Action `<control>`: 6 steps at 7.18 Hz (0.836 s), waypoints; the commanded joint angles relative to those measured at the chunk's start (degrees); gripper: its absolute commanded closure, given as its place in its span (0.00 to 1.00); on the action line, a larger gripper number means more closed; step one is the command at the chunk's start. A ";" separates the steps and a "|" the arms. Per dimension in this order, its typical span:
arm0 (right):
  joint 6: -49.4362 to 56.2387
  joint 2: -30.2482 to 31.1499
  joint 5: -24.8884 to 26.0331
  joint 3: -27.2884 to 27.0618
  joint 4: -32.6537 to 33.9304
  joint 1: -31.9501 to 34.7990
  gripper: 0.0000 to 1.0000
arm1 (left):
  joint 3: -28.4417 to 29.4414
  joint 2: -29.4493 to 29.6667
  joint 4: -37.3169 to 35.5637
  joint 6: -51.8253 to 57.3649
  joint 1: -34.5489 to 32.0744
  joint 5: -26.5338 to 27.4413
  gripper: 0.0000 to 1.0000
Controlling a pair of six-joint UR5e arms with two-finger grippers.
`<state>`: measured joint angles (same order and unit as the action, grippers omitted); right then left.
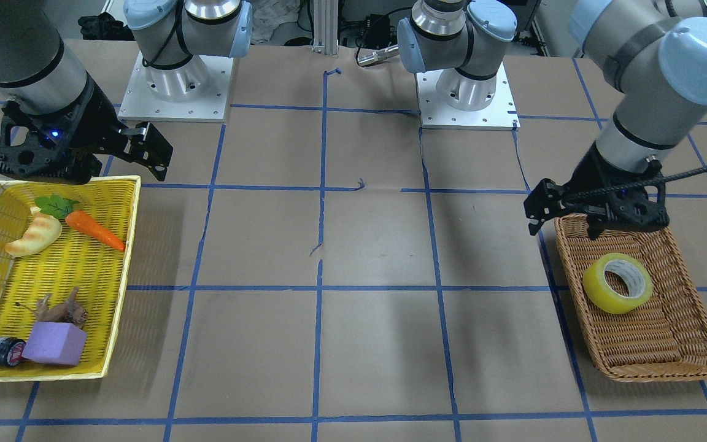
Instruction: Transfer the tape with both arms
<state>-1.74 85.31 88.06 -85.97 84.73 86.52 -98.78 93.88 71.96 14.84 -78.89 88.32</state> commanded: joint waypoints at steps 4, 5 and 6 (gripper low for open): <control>-0.10 0.03 2.29 -0.08 0.00 0.05 0.00 | 6.89 -2.04 16.66 -17.65 -12.43 -2.10 0.00; -0.10 0.11 2.38 -0.07 -0.09 0.05 0.00 | 10.24 -1.69 21.68 -17.57 -12.43 -1.92 0.00; -0.28 0.12 2.29 -0.07 -0.09 0.05 0.00 | 10.44 -1.60 22.51 -16.96 -12.34 -1.49 0.00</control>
<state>-1.87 85.40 90.41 -86.05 84.67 86.56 -90.05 92.05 91.50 -2.45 -91.20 86.47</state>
